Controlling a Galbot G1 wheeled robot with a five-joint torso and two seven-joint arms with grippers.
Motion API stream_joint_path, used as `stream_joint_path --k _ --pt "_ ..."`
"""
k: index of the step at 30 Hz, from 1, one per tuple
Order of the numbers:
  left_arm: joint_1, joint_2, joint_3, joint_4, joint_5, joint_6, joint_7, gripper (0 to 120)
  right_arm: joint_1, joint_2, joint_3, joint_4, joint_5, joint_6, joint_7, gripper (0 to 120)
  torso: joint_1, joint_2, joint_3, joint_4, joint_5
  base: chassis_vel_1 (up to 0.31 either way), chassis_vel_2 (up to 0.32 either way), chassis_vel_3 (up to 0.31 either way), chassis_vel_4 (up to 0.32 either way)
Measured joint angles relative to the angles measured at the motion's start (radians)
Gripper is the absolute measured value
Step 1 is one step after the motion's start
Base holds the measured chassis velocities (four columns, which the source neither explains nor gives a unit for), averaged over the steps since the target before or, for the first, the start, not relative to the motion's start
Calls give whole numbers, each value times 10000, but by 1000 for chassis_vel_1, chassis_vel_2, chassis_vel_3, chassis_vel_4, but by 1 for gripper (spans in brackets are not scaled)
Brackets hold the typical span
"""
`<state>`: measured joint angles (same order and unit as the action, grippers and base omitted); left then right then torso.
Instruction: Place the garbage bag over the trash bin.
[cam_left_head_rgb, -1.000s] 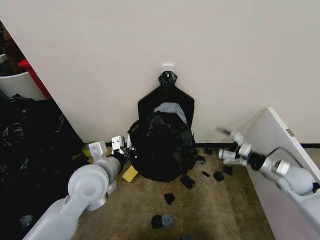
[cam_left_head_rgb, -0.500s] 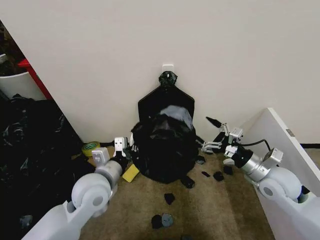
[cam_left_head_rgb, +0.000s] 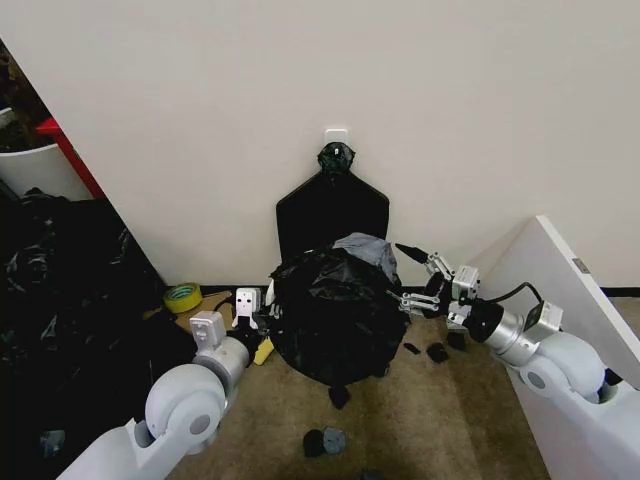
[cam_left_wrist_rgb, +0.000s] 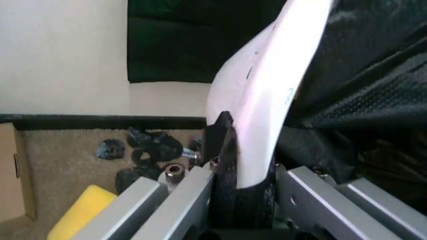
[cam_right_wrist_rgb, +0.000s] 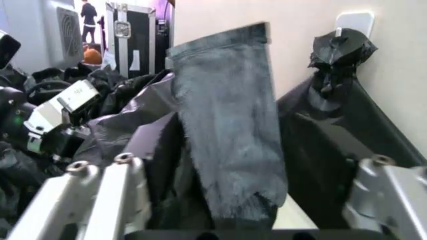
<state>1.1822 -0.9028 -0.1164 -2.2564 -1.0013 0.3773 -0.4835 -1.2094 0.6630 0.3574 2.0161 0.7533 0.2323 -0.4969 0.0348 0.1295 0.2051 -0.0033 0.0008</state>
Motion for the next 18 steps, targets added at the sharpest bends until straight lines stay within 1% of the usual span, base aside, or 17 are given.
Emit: stream_joint_path --k 2,3,7,10,11,13,16,18 --pt "7 -46 36 -26 -15 58 -35 0 6 21 0 69 202 13 68 51 0 0 0 0 0 0 0 0 0" --pt "7 -46 36 -26 -15 58 -35 0 6 21 0 69 202 13 68 51 0 0 0 0 0 0 0 0 0" --pt "-20 -70 192 1 23 149 -73 0 7 51 -12 187 705 158 302 33 0 0 0 1 0 0 0 0 0" --pt "-22 -56 234 8 51 210 -89 0 0 52 -12 257 998 221 317 23 0 0 0 -1 0 0 0 0 0" --pt "-22 -56 234 8 51 210 -89 0 0 52 -12 257 998 221 317 23 0 0 0 -1 0 0 0 0 0" --pt "-17 -32 231 4 55 222 -108 0 0 47 -12 267 1044 238 296 13 0 0 0 0 0 0 0 0 0" --pt "-19 -20 227 -16 55 232 -114 0 16 66 -11 192 802 244 249 1 0 0 0 0 -1 0 0 0 0" --pt "-24 -9 288 -16 73 232 -116 0 48 110 -16 125 469 227 462 0 0 0 0 0 1 0 0 0 0"
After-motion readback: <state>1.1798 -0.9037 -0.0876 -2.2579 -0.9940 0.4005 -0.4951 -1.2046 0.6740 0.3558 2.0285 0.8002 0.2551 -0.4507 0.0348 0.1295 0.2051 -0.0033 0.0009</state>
